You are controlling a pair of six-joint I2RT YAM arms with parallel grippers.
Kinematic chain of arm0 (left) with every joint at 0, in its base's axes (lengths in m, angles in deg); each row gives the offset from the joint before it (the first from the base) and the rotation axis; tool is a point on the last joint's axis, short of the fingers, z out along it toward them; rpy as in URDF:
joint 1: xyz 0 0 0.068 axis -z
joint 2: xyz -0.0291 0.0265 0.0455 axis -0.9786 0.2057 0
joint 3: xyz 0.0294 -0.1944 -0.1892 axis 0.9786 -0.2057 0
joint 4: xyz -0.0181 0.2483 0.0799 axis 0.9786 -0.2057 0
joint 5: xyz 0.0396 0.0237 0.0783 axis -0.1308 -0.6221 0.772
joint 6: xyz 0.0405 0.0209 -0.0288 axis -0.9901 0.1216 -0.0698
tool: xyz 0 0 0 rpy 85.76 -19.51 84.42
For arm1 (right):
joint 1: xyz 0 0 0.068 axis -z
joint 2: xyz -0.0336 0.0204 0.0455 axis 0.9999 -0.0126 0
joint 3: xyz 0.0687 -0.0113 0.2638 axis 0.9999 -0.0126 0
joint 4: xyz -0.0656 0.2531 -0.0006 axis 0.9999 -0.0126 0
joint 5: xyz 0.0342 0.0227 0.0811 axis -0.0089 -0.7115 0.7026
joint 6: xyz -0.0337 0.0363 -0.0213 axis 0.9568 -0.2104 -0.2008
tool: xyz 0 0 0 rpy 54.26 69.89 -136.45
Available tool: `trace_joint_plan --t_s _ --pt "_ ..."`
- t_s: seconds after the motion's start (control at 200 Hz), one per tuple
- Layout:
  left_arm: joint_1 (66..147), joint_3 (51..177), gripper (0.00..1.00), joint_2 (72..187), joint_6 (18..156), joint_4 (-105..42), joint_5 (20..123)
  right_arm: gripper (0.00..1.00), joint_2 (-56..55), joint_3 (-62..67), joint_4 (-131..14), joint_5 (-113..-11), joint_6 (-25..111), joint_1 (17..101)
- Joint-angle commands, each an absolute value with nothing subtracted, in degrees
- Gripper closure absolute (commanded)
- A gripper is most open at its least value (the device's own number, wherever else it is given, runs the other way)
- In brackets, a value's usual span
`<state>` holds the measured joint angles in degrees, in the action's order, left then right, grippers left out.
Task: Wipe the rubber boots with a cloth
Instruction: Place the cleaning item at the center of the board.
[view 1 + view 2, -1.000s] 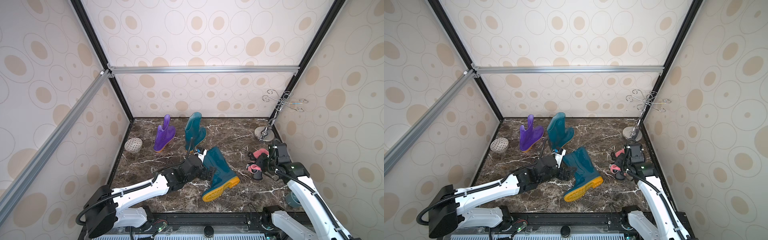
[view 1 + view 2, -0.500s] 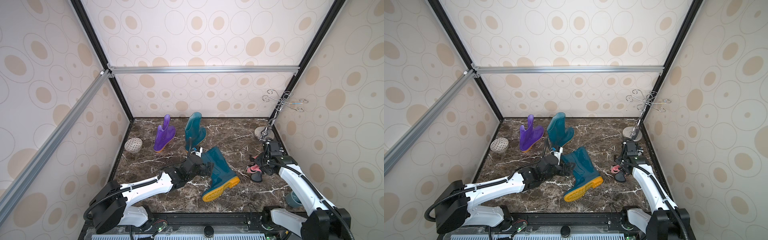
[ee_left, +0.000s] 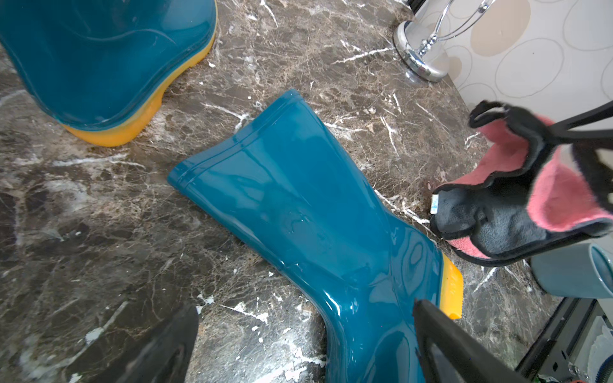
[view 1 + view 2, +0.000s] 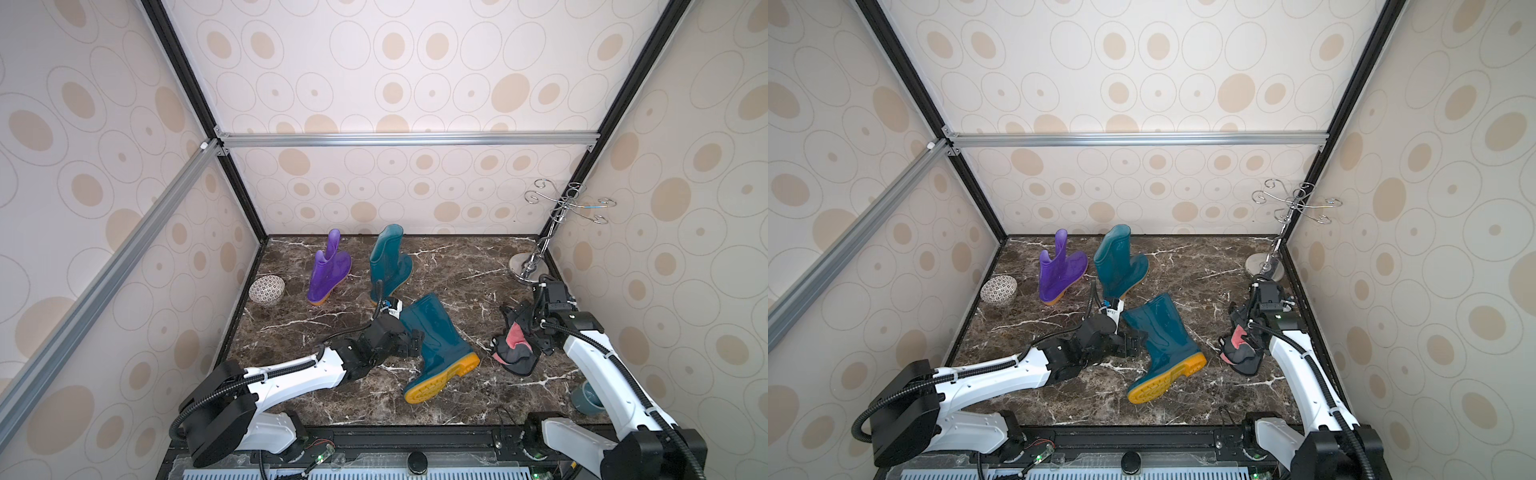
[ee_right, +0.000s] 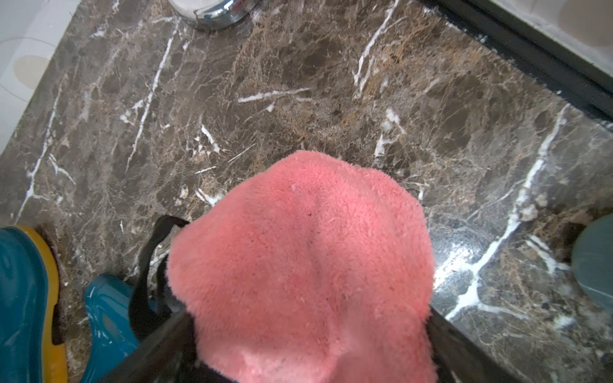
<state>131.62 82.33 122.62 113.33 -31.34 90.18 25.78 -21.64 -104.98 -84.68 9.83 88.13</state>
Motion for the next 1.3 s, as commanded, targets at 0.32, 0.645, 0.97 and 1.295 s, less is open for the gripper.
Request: trace_joint_plan --t_s 0.32,0.645,0.97,1.295 --pt "134.93 94.13 0.00 127.38 85.86 -22.29 76.18 0.01 29.27 -15.80 -115.19 -84.95 12.34 87.35" --pt "142.88 115.19 0.00 145.70 70.34 -25.99 67.51 0.01 32.59 -10.13 -120.51 -80.57 14.89 87.35" --pt "143.77 123.01 0.00 155.42 74.36 -19.12 72.49 0.01 36.79 -10.01 -122.60 -77.24 14.00 87.35" --pt "143.81 117.00 0.01 155.84 78.64 -3.69 76.46 0.00 39.69 -9.45 -123.34 -71.41 12.93 87.35"
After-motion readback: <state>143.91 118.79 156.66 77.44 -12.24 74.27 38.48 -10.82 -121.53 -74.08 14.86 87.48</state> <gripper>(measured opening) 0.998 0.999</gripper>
